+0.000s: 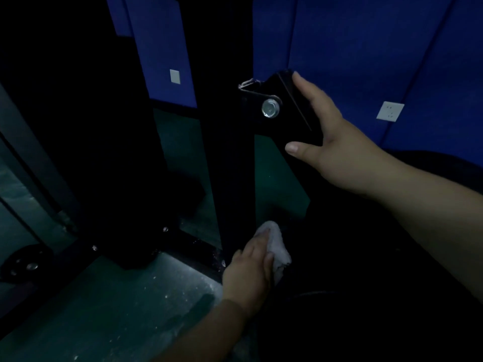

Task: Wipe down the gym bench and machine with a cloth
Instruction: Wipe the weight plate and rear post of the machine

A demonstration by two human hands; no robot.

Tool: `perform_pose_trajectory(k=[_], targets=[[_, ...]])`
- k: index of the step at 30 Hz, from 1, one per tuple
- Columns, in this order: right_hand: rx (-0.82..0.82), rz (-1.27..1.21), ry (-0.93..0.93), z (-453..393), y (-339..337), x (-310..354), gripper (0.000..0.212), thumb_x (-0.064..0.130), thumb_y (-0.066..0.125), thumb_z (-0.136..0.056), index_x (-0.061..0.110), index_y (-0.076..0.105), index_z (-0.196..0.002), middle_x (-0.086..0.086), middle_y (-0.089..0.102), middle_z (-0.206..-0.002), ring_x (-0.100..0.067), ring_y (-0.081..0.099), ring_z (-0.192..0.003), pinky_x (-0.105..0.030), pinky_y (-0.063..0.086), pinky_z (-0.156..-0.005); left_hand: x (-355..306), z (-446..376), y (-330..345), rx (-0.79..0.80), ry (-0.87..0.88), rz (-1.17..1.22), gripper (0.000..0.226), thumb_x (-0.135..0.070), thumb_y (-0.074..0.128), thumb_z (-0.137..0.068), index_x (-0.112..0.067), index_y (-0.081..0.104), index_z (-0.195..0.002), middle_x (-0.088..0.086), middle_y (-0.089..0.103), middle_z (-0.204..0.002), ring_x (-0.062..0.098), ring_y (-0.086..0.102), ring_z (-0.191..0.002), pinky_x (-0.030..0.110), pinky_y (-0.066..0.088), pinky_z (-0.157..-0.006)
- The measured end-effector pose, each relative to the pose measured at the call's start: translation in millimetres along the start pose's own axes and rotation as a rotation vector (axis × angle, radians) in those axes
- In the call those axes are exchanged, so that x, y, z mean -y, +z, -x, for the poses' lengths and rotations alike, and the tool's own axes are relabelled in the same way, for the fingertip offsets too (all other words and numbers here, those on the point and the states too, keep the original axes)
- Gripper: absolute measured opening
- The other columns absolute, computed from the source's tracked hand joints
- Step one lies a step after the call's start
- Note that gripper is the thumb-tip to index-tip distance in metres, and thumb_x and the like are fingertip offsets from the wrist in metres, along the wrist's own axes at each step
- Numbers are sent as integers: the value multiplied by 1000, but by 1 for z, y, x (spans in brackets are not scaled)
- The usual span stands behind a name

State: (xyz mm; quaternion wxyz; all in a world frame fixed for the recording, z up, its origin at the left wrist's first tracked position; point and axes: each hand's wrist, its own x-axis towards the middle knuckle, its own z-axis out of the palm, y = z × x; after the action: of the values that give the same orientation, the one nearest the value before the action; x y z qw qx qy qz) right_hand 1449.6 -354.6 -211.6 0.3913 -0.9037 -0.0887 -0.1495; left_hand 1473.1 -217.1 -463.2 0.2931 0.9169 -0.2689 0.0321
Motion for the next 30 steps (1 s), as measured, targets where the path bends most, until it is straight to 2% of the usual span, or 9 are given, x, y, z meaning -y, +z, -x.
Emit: perform_pose_trajectory(k=[1,3,7,11,17,22,25,27,30], targets=[[8,2,-3,0,-1,-1,87,15,62,-90,50,7,-147,13,20,-153,1,24,-137,-29,21,-118,4,2,6,-13,-16,27,58,-52,16,-92,-37,19,-148,-11,35,-148,20,59,-105,28,48,-78],[22,16,-8,0,-3,-1,86,16,62,-90,49,6,-147,15,17,-155,-1,20,-140,-32,20,-119,7,1,16,-24,-6,163,53,-50,21,-95,-45,13,-147,-12,27,-151,20,57,-112,31,51,-83],[34,26,-21,1,-5,-1,85,17,62,-90,49,7,-147,17,17,-155,-1,18,-142,-34,20,-119,3,-18,17,-17,-107,398,48,-54,25,-96,-44,30,-143,-14,34,-150,13,46,-128,30,39,-105],[42,49,-18,1,-6,-1,85,18,61,-90,48,6,-147,18,16,-156,4,16,-140,-28,19,-118,3,-24,16,4,-111,362,51,-54,25,-98,-34,37,-143,-11,41,-147,10,43,-131,26,34,-108],[42,62,-26,1,-6,-3,86,19,62,-90,50,5,-146,21,17,-153,13,18,-130,-10,20,-105,8,-15,7,34,-116,294,43,-31,37,-101,-22,40,-143,6,50,-139,26,54,-118,32,44,-95],[46,76,-30,-1,-6,-4,85,16,61,-90,48,5,-146,32,22,-135,34,23,-106,10,24,-86,30,5,-3,102,4,81,44,-26,41,-100,-24,35,-144,3,51,-135,20,55,-114,21,41,-88],[29,70,-21,0,-5,-3,86,15,61,-90,48,5,-146,23,21,-146,16,23,-124,-3,24,-98,42,18,-19,172,2,-183,43,-18,42,-97,-25,36,-139,4,53,-128,24,60,-103,31,48,-85],[20,57,-17,0,-4,-2,86,15,62,-90,48,6,-147,19,19,-150,9,22,-129,-14,25,-105,47,30,-31,189,-42,-269,47,-16,48,-92,-26,39,-138,3,52,-128,22,61,-102,30,49,-85],[22,58,-15,-1,-3,-1,86,14,62,-90,47,6,-147,20,21,-147,8,25,-128,-10,26,-100,39,42,-48,72,-115,-307,56,-12,58,-84,-30,44,-135,0,42,-122,21,60,-90,25,43,-66]])
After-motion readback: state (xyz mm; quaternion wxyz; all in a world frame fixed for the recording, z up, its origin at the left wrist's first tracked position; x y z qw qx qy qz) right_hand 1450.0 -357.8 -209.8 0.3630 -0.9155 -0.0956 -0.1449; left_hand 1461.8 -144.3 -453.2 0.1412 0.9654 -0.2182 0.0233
